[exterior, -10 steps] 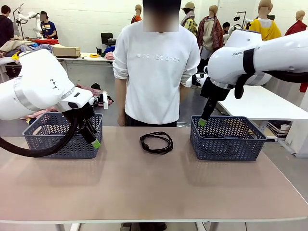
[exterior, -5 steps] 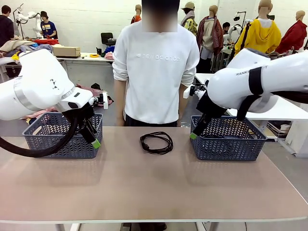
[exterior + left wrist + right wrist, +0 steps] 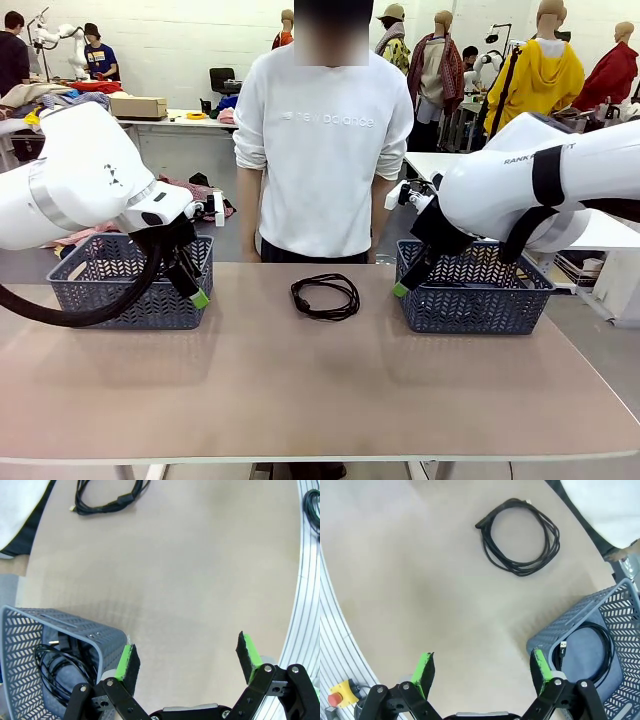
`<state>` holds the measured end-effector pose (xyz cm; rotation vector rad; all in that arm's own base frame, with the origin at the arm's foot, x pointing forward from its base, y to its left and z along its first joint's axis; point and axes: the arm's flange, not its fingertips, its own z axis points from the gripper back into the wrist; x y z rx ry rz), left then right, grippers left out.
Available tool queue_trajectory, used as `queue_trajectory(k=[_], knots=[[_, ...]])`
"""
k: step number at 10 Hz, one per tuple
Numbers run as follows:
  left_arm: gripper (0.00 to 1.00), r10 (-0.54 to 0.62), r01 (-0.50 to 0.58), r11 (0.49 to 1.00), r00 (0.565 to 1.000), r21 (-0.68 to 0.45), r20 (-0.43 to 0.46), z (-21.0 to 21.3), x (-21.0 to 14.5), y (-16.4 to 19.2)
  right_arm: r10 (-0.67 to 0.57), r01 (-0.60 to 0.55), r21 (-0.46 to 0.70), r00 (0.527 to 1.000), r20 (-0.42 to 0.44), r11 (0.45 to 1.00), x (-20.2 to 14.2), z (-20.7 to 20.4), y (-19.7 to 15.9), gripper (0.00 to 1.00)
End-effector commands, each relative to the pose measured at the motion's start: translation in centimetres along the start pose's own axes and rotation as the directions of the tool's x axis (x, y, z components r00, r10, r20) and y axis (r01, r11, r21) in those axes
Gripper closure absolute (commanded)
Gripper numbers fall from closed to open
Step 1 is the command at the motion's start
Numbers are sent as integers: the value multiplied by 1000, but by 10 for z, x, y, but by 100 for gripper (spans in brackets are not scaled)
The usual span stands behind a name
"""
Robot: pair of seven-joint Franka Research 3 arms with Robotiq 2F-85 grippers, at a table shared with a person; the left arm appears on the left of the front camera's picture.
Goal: Organize the cables according to human instructions.
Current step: Pick up a bundle of cables and place it in the basket indicated by the human.
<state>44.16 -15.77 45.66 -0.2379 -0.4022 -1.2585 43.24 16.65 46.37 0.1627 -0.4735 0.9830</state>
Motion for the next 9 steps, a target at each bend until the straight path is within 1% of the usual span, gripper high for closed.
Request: queue_trajectory(k=[1, 9], knots=[[0, 1, -1, 1000, 1000, 3, 3, 2, 0, 0, -1, 1, -5, 1000, -17, 1000, 2, 0, -3, 0], [0, 1, -1, 1000, 1000, 3, 3, 2, 0, 0, -1, 1, -5, 1000, -17, 1000, 2, 0, -3, 0]])
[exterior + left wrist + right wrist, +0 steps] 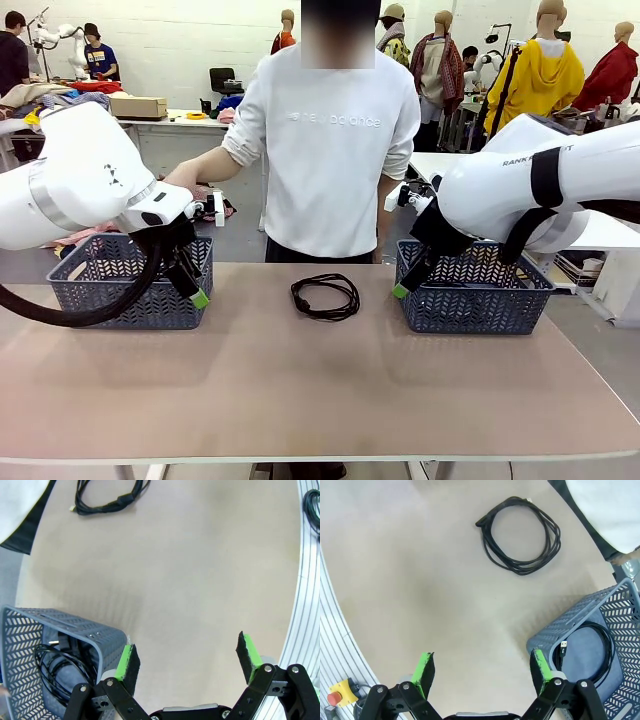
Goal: Organize the cables according to human instructions.
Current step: Pick up a bundle of cables and place it in the basket indicated by the human.
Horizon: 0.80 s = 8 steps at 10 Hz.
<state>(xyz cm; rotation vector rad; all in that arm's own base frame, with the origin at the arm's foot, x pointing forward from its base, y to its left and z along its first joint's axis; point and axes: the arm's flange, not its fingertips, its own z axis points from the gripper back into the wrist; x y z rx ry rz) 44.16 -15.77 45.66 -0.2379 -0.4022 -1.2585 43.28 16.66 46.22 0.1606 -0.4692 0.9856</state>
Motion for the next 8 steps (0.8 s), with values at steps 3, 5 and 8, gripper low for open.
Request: queue_trajectory(k=[3, 5, 8], knots=[[0, 1, -1, 1000, 1000, 3, 3, 2, 0, 0, -4, 4, -6, 1000, -12, 1000, 3, 2, -3, 0], [0, 1, -1, 1000, 1000, 3, 3, 2, 0, 0, -4, 4, -6, 1000, -12, 1000, 3, 2, -3, 0], [0, 1, -1, 1000, 1000, 3, 3, 2, 0, 0, -4, 4, -6, 1000, -12, 1000, 3, 2, -3, 0]])
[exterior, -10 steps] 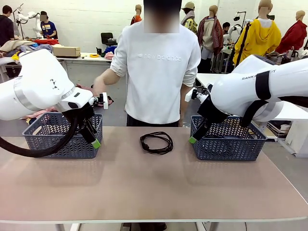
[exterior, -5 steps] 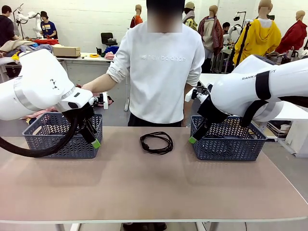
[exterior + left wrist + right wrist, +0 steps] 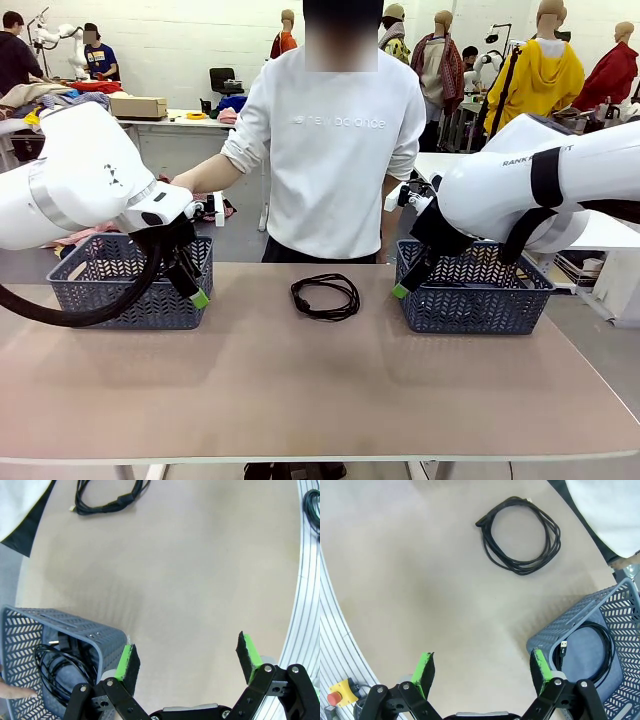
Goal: Organize the cables according to human instructions.
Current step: Pick up a bundle of cables and place it in the basket indicated by the human.
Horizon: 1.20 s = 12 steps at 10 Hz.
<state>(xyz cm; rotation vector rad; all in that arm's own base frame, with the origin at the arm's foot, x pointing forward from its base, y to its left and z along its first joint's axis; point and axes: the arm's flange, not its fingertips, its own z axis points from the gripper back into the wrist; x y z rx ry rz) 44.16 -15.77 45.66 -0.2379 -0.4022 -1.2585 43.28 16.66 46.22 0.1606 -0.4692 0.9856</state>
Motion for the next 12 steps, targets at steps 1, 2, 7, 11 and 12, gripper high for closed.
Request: queue_trajectory(k=[1, 2, 7, 11, 12], knots=[[0, 1, -1, 1000, 1000, 3, 3, 2, 0, 0, -4, 4, -6, 1000, -12, 1000, 3, 2, -3, 0], [0, 1, -1, 1000, 1000, 3, 3, 2, 0, 0, -4, 4, -6, 1000, -12, 1000, 3, 2, -3, 0], [0, -317, 308, 948, 938, -82, -139, -29, 66, 32, -4, 4, -6, 1000, -12, 1000, 3, 2, -3, 0], [0, -662, 635, 750, 725, -188, -191, -78, 133, 60, -4, 4, -6, 1000, -12, 1000, 3, 2, -3, 0], [0, -712, 677, 702, 675, -222, -193, -90, 146, 64, -4, 4, -6, 1000, -12, 1000, 3, 2, -3, 0]])
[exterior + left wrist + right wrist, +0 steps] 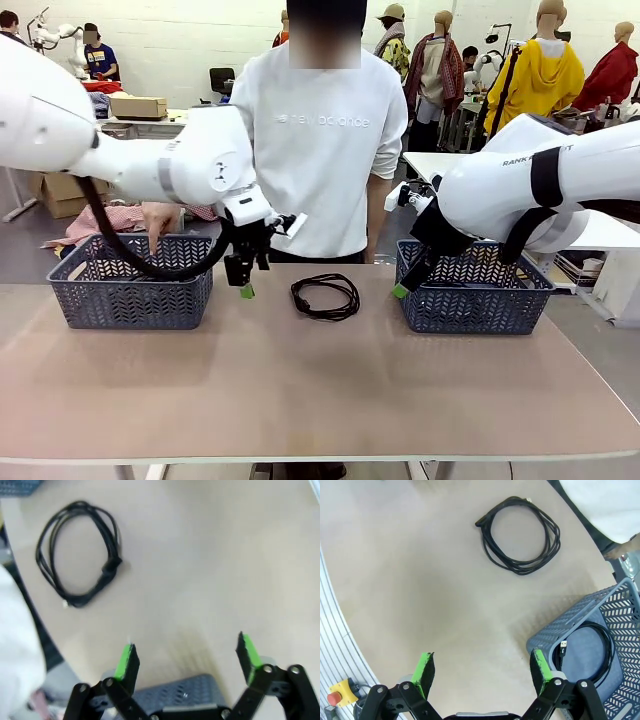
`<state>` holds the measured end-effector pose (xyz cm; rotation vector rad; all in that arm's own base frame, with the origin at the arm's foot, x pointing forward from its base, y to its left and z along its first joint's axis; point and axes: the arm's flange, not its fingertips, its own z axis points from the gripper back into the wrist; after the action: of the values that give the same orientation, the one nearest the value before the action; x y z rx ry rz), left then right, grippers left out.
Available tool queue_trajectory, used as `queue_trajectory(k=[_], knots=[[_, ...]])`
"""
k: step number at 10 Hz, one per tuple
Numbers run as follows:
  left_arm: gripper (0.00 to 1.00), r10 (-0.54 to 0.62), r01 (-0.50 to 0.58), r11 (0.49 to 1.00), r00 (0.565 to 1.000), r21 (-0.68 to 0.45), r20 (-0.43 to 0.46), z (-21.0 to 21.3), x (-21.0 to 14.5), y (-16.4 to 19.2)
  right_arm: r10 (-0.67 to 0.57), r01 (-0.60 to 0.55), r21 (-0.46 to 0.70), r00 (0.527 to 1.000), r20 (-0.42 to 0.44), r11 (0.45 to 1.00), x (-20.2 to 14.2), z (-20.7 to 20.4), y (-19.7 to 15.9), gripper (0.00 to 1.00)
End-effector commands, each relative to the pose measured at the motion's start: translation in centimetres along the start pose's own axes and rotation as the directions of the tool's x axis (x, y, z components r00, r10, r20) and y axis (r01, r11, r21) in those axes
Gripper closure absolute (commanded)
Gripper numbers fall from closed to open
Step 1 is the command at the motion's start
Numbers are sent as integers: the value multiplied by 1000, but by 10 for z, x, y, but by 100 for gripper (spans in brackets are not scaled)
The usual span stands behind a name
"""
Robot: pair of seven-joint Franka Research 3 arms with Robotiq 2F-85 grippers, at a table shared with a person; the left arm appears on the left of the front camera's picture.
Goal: Organize the cables according to human instructions.
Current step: Pick up a bundle of cables and place it in the basket indicated by the human.
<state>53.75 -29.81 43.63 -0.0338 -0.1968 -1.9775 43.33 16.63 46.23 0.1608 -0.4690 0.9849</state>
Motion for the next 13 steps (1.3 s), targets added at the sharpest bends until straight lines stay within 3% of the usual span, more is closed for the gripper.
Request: queue_trajectory(k=[1, 3, 4, 5, 12, 13], knots=[[0, -139, 137, 990, 989, -30, -45, -6, 4, 27, -3, 3, -6, 1000, -12, 1000, 3, 2, -2, 0], [0, -171, 170, 985, 984, -21, -56, -16, 12, 37, -3, 3, -6, 1000, -12, 1000, 3, 2, -2, 0], [0, -90, 89, 996, 996, -26, -21, -16, 11, 36, -3, 3, -6, 1000, -12, 1000, 3, 2, -2, 0], [0, -147, 146, 989, 988, -23, -46, -20, 17, 32, -3, 3, -6, 1000, -12, 1000, 3, 2, -2, 0], [0, -145, 144, 989, 989, -21, -33, -23, 20, 36, -3, 3, -6, 1000, -12, 1000, 3, 2, -2, 0], [0, -190, 189, 982, 980, -28, -60, -26, 21, 42, -3, 3, -6, 1000, -12, 1000, 3, 2, -2, 0]])
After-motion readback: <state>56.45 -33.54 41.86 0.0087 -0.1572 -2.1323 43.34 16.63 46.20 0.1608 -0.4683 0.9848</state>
